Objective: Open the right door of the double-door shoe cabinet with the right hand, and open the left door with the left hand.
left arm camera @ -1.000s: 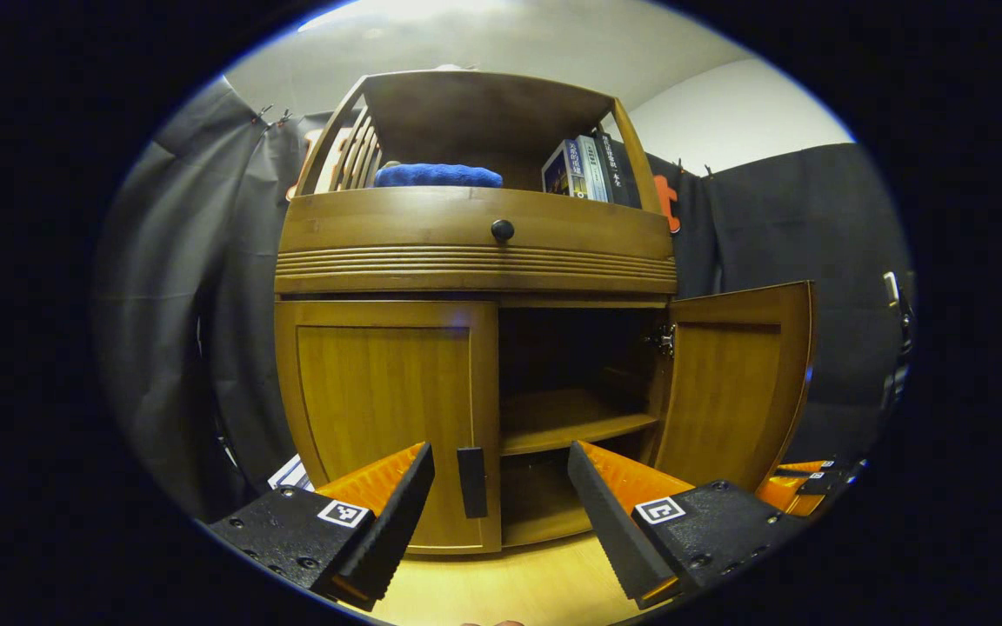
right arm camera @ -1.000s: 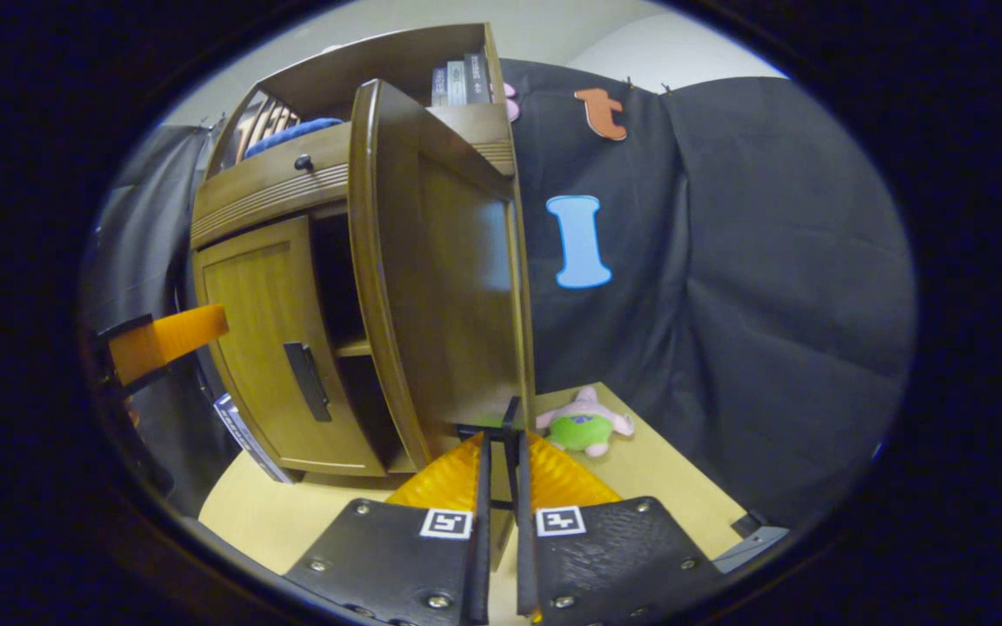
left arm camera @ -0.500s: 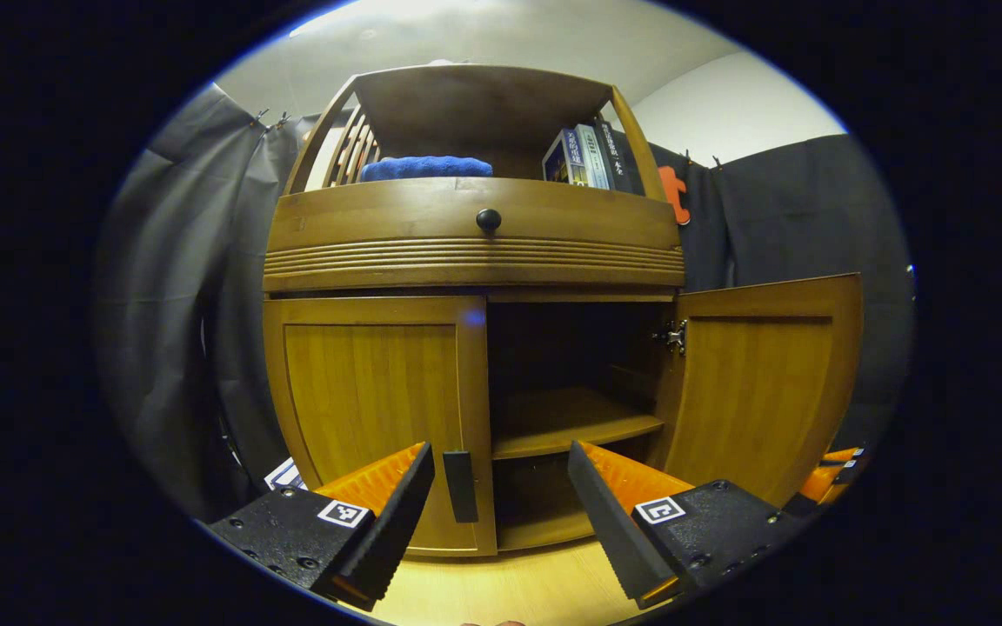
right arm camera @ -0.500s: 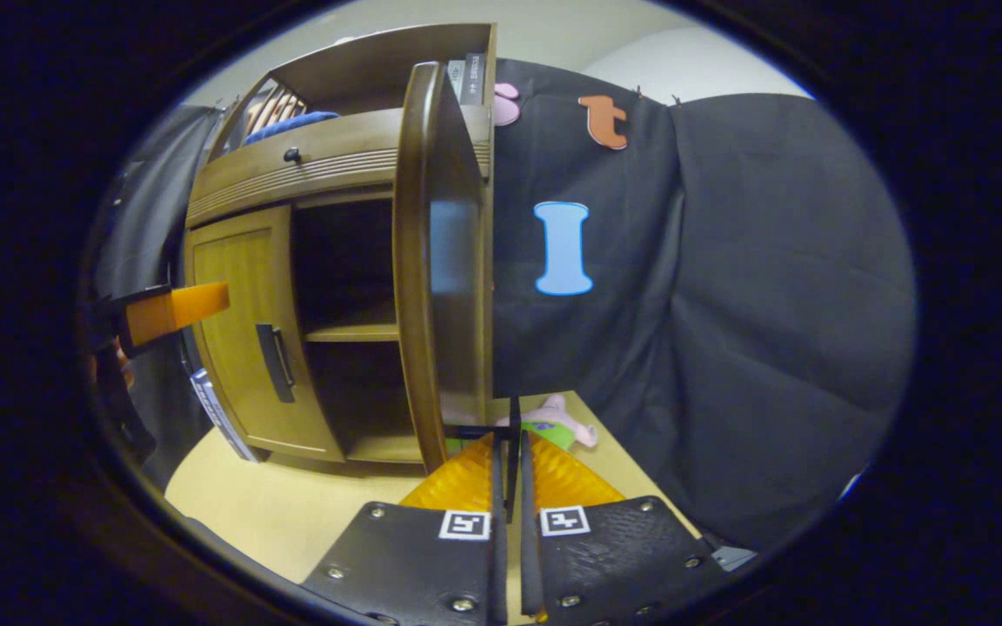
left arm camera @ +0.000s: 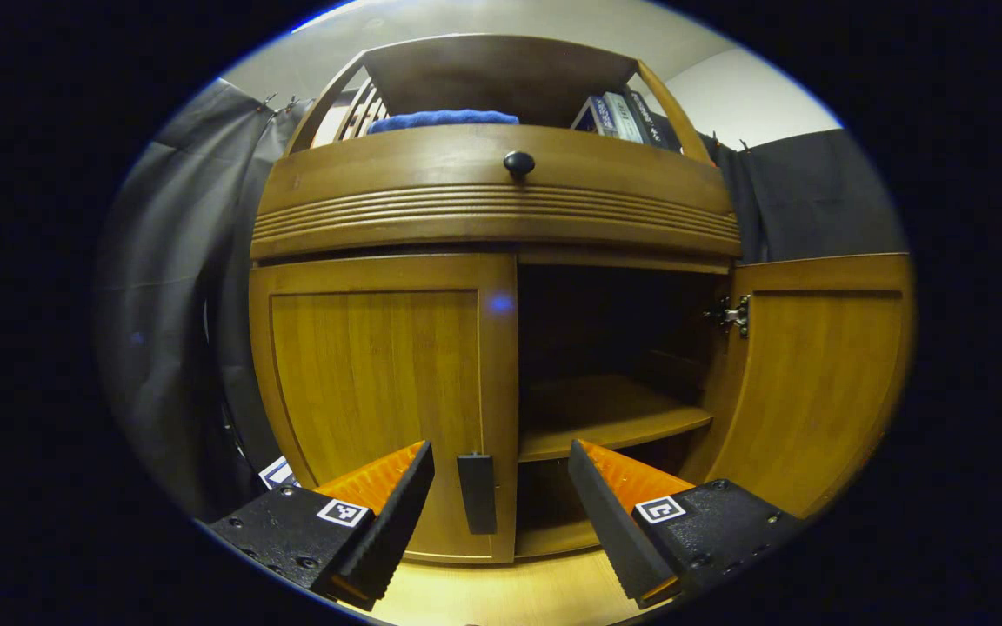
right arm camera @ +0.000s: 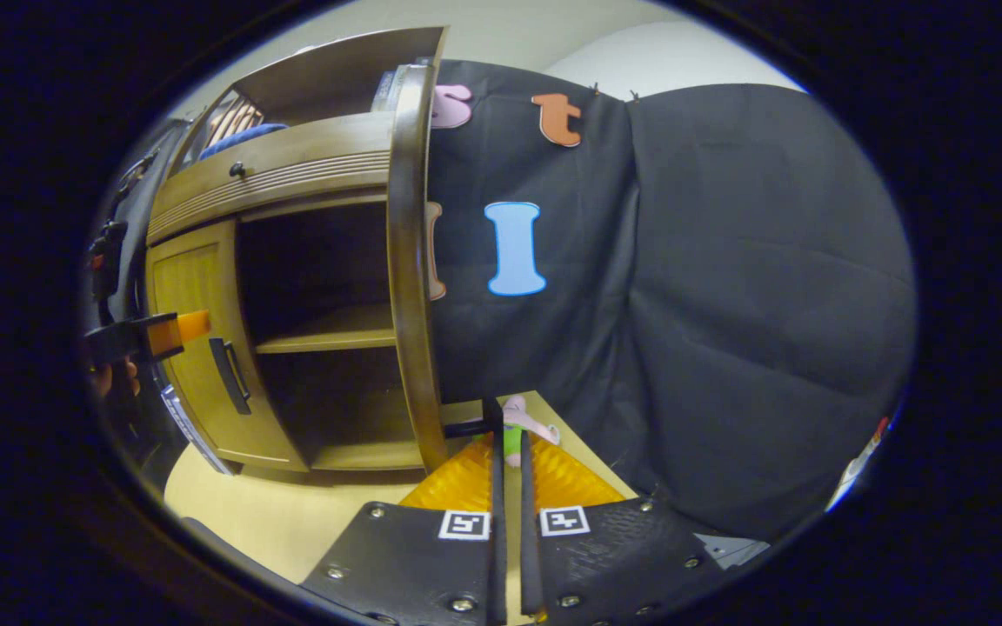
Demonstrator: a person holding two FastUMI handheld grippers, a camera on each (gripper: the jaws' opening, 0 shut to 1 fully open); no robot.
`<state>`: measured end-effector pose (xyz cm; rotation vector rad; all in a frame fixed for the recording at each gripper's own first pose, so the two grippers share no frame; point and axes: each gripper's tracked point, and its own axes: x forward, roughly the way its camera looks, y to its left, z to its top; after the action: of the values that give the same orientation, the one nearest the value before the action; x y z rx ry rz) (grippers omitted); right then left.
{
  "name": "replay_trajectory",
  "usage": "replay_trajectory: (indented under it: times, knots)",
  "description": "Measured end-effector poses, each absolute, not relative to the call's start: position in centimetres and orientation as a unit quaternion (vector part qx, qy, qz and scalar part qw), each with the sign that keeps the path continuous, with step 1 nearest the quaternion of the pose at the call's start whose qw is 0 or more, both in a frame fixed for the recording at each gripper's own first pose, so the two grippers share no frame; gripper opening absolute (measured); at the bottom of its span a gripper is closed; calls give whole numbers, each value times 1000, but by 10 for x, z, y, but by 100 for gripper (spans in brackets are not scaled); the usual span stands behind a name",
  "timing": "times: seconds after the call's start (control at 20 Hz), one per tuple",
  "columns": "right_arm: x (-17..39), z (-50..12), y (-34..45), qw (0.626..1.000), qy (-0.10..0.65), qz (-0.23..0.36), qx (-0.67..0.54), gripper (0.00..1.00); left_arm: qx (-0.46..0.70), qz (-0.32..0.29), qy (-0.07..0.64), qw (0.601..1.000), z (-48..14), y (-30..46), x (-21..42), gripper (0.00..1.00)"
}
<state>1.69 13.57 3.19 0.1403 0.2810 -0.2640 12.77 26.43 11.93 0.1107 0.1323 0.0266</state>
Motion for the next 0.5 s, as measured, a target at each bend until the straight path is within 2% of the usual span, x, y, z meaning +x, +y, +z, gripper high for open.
replay_trajectory:
  times: [0.2, 0.5]
  knots:
    - [15, 32, 127, 975, 143, -152, 70, 7, 56, 21, 86, 995, 91, 274, 152, 82]
    - [13, 33, 125, 974, 136, -166, 78, 7, 68, 31, 114, 991, 60, 286, 177, 78]
